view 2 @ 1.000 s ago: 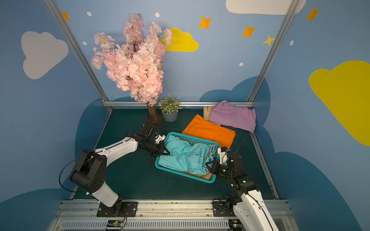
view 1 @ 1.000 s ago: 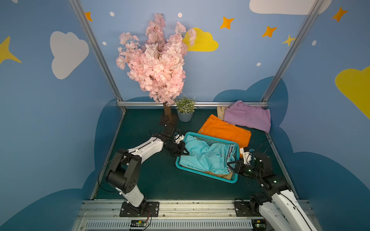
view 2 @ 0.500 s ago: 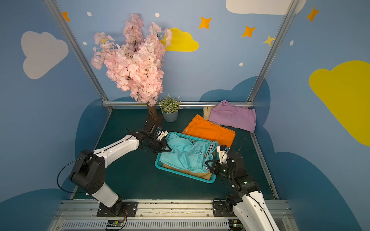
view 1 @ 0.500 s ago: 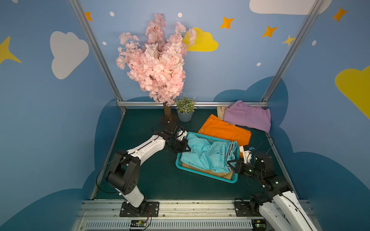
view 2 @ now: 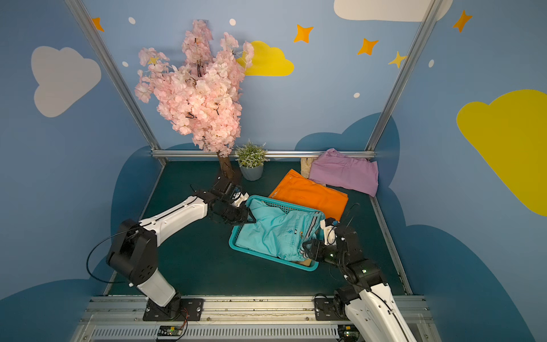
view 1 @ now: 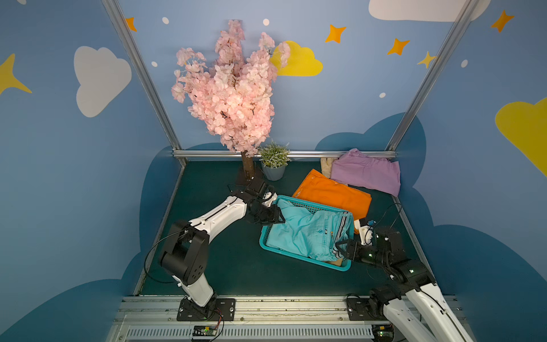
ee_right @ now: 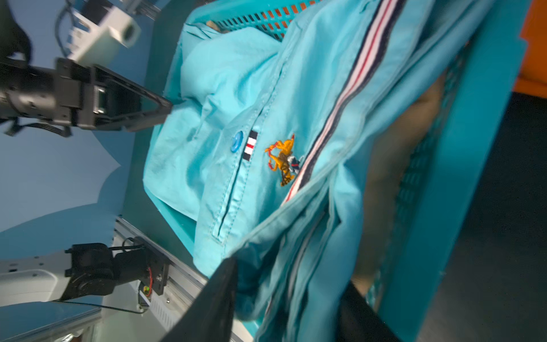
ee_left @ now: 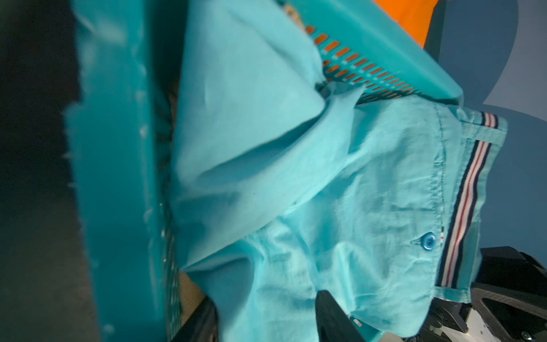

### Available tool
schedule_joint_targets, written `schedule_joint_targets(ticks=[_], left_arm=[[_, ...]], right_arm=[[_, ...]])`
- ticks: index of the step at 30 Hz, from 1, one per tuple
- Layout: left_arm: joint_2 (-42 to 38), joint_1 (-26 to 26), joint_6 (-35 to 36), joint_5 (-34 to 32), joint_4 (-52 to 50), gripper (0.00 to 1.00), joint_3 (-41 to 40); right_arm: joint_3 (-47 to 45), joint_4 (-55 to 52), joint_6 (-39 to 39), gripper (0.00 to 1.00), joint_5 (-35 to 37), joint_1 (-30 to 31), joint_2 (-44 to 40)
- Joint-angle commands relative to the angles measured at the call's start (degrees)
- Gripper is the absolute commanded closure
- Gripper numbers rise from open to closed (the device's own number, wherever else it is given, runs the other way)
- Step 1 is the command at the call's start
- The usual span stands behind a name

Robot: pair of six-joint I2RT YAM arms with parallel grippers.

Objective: Put the folded long pants in the basket
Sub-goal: Place the long pant in the basket.

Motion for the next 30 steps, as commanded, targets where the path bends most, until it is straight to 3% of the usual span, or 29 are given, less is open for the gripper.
schedule_joint_targets(ticks=[1, 8, 10, 12, 15, 19, 25, 30], left_arm=[[-2.73, 0.61, 1.79, -3.72, -5.95, 0.45, 2.48], [-8.63, 0.7, 0.29, -1.72, -6.95, 0.59, 2.9], [-9.81, 0.4, -0.68, 1.91, -4.26, 0.66, 1.5], [-9.75, -0.8, -1.85, 6.13, -1.01, 0.73, 0.14], [-7.88, -3.92, -2.48, 5.95, 0.93, 0.83, -0.51], [-4.22, -6.6, -4.22, 6.14, 4.47, 0.9, -2.21], [2.09, -7.32, -4.37, 1.66, 4.37, 0.94, -3.81], [3.36, -6.48, -3.41, -1.82, 1.59, 0.95, -3.63]], right_arm=[[4.38, -8.7, 3.44, 0.39, 4.38, 0.14, -0.02], [17.63, -21.78, 3.18, 0.35, 22.73, 0.07, 0.88], [18.42, -19.33, 2.29, 0.37, 21.49, -0.02, 1.64], [18.26, -14.01, 1.76, 0.47, 12.53, 0.05, 3.65], [16.71, -6.96, 5.82, 0.63, 0.97, 1.14, 8.94], [15.13, -5.59, 7.67, 0.71, -2.67, 3.58, 18.23], [14.34, -14.01, 4.44, 0.85, 2.96, 3.72, 25.96], [15.36, -21.52, 4.59, 0.92, 16.66, 3.45, 27.4]])
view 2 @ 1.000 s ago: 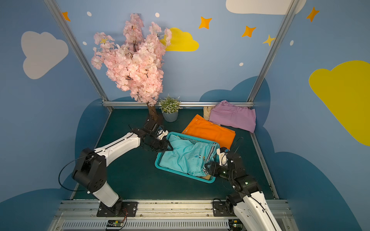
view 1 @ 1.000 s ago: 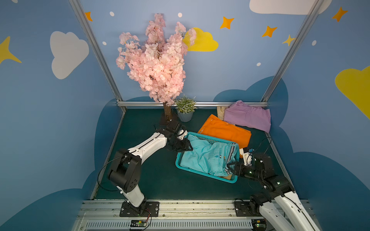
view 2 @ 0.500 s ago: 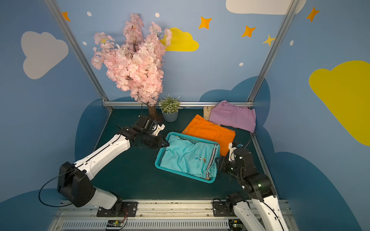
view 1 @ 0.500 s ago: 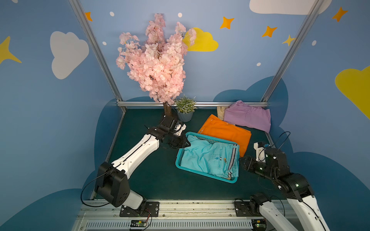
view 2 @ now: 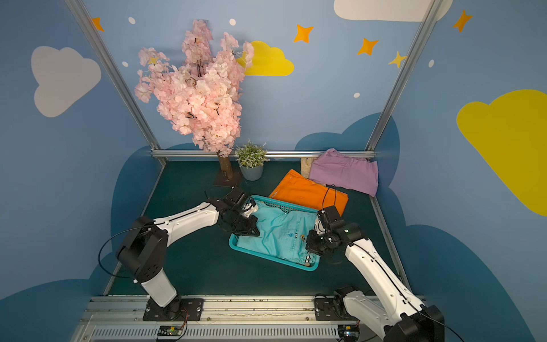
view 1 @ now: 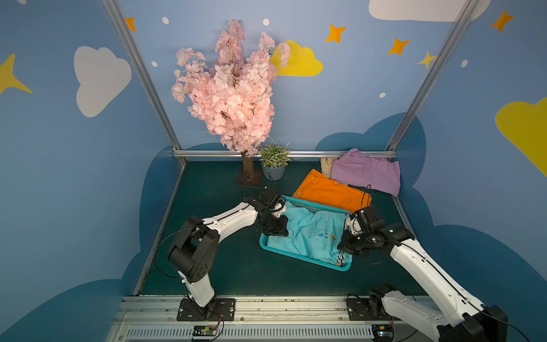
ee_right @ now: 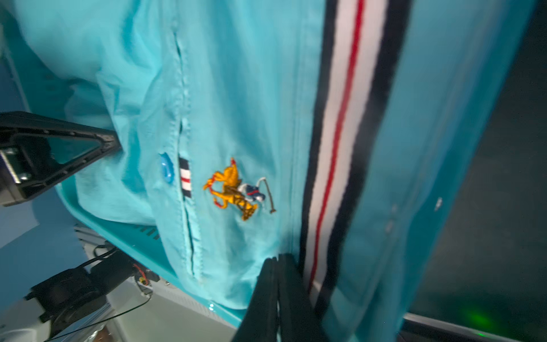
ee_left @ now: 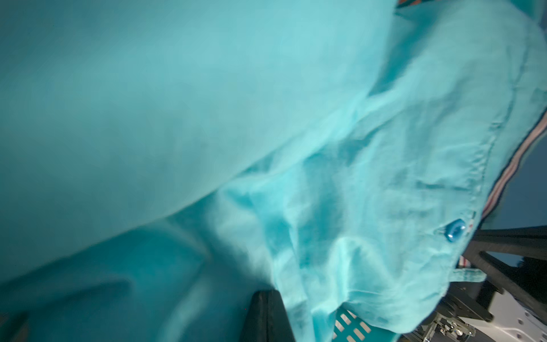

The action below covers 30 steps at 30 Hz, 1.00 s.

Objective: Put the folded long pants in the basket
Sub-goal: Place the long pant in the basket, then move the basket to the center of the board.

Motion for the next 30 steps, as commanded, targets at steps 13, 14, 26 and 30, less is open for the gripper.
schedule_joint_targets(ticks=[13, 14, 26, 30], left_arm=[[-14.76, 3.09, 2.95, -11.8, -7.72, 0.54, 4.18], [-15.79, 3.61, 2.95, -14.38, -9.04, 0.5, 4.35], [-24.24, 8.24, 1.3, -13.1, -6.11, 0.46, -5.31], [-24.79, 8.42, 1.17, -13.12, -5.87, 0.46, -6.35]], right_arm=[[8.39, -3.24, -2.39, 0.57, 15.48, 1.87, 0.24], [9.06, -3.47, -2.9, 0.52, 16.2, 0.93, -0.14], [6.63, 5.43, -4.58, 0.02, 7.49, -6.31, 9.03], [9.12, 7.46, -8.05, 0.11, -4.45, -6.85, 16.91]])
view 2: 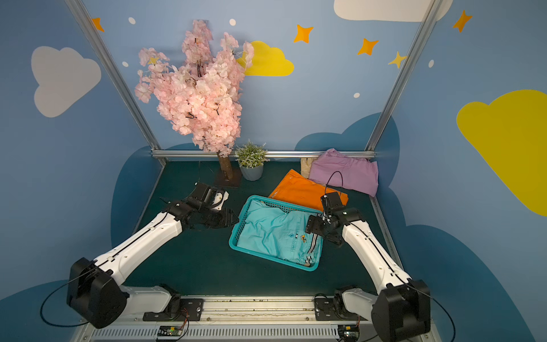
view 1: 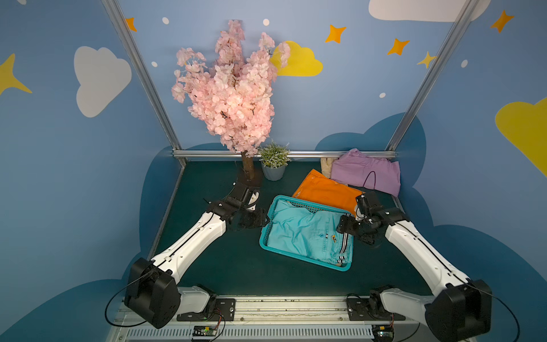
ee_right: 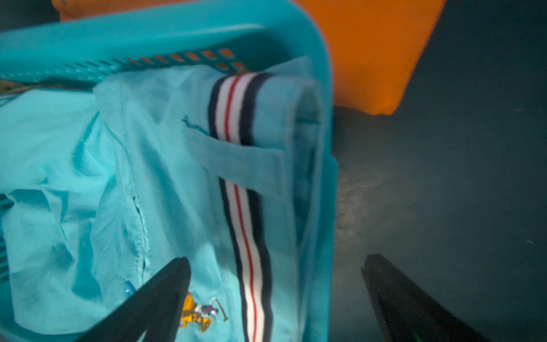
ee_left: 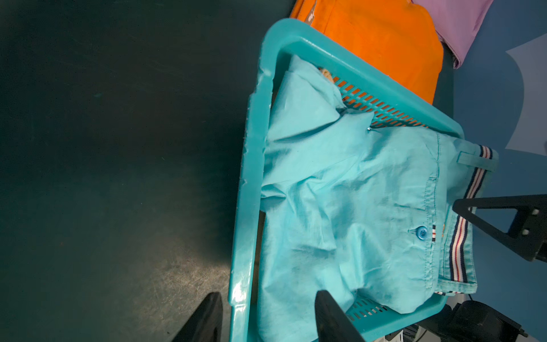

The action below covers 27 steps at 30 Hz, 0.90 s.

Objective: Put the folded long pants in the basket
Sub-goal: Move the basket to the center of the board.

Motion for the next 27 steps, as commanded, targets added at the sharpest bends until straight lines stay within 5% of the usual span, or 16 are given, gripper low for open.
schedule_joint_targets(ticks=[1, 5, 11, 14, 17, 20, 27], left_arm=[[-1.97, 0.27, -0.28, 0.1, 0.05, 0.46, -0.46], [-3.09, 0.27, -0.21, 0.1, -0.14, 0.46, -0.87], [-6.59, 0.61, -1.26, -2.15, -0.47, 0.46, -2.93], [-9.58, 0.97, -1.35, -3.62, -0.86, 0.46, -3.48], [-11.9, 1.76, -0.96, -3.16, -1.98, 0.46, -3.44], [-12.81, 2.28, -0.39, -3.09, -3.66, 0.46, -3.07], [-13.08, 2.62, -0.8, -2.65, -2.88, 0.46, -3.93]], right_arm=[[2.63, 3.46, -4.31, 0.16, -15.17, -0.12, 5.52], [3.73, 9.47, -0.98, 0.3, -22.16, 6.51, 10.78], [14.92, 13.2, 1.71, 0.32, -21.4, 20.64, 23.88], [25.99, 10.73, 0.26, 0.27, -19.41, 26.82, 32.31], [35.91, 5.41, -2.49, 0.1, -14.7, 30.26, 37.25], [36.62, 4.2, -3.0, 0.02, -11.98, 27.88, 34.84], [29.54, 5.59, -2.65, 0.02, -14.73, 12.95, 26.96]])
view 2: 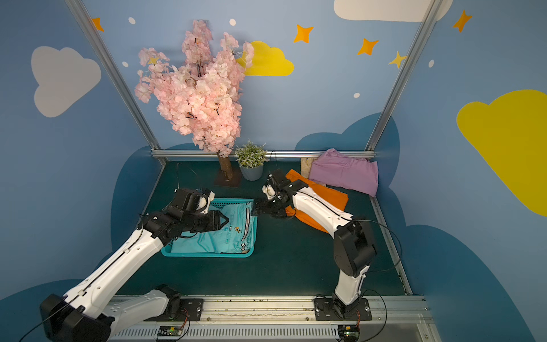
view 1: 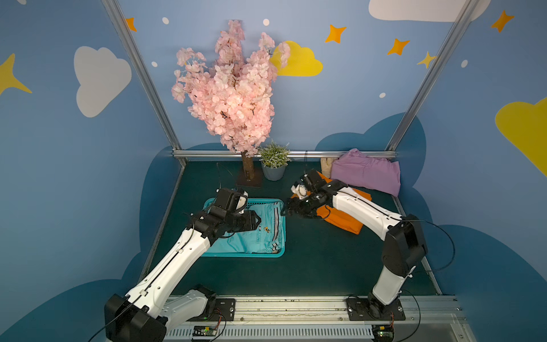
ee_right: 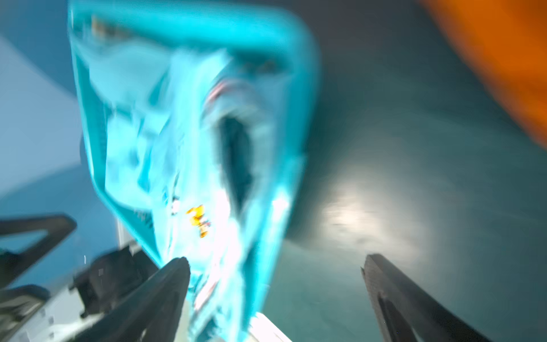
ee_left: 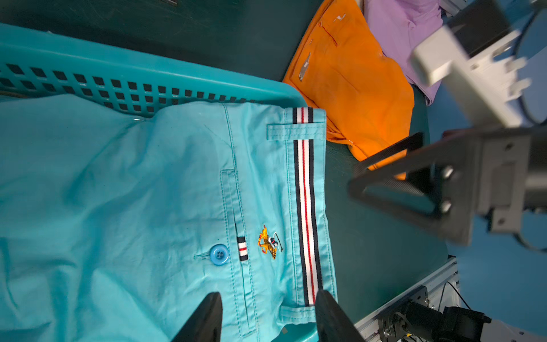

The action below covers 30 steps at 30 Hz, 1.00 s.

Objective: Put the folded long pants in the basket
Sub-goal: Move the basket to the center of the board, then adjust the long pant at the center of the board.

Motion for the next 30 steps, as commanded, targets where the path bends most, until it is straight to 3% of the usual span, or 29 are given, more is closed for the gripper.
schedule_joint_targets(ticks=[1, 4, 12, 15, 22, 30], left_arm=[[-0.18, 0.35, 0.09, 0.06, 0.03, 0.46, -0.79], [0.68, 0.31, -0.2, -0.08, 1.93, 0.46, -2.1], [0.62, 0.42, 0.52, 0.11, -0.53, 0.46, -1.38], [0.02, 0.51, 0.69, 0.19, -0.53, 0.46, -1.75], [-0.11, 0.61, 0.45, 0.15, -0.79, 0.46, -2.44], [-0.68, 0.66, 0.32, 0.11, -0.69, 0.46, -3.61]], right_arm=[[-0.84, -1.85, -0.78, 0.02, 2.89, -5.78, -1.96], [4.32, -3.74, -3.17, 0.05, 9.13, -7.56, 3.81], [39.07, -25.45, -9.27, 0.03, 18.82, -6.24, 30.36], [45.78, -26.96, -9.77, 0.02, 21.56, -5.08, 36.01], [50.26, -22.34, -15.11, 0.02, 24.77, -0.34, 40.34], [50.28, -21.09, -19.82, 0.02, 35.4, 3.0, 44.16]])
